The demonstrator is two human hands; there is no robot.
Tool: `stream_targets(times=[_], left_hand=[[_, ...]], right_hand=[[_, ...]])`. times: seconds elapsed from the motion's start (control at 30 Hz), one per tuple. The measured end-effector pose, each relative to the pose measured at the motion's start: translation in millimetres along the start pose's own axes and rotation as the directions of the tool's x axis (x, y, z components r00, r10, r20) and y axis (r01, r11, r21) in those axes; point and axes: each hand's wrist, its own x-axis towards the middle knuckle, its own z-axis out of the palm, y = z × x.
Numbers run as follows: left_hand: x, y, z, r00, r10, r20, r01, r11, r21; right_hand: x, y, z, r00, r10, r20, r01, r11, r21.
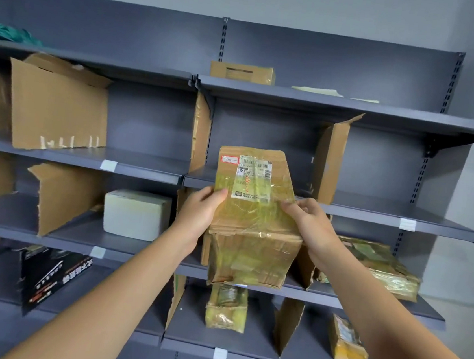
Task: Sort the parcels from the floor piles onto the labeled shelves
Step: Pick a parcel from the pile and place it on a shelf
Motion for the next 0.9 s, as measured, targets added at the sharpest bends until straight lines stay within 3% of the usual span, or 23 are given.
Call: stream_targets(times=[0.27,0.5,0.73,0.9], left_hand=[[-4,13,-57,0.993,-0.001,-0.121,0.000,1.000,-0.010],[-27,38,-114,0.962,0.034,-0.272,-0.031,0.999,0.016],[-59,45,-180,0.978,0.083,-0.191,-0.056,0.988,0.145],[-68,44,-247,0.970,0.116,-0.213,-0.073,0.977,0.200]], right_hand=[[24,-10,61,0.989,-0.032,0.143,0.031,0.999,0.009],[34,-21,121,0.932,-0.123,0.341,0.120,0.992,0.031],[29,-32,197,0.889,-0.126,0.440,0.111,0.992,0.061],[20,-41,268,0.861,-0.105,0.498,0.080,0.994,0.072]])
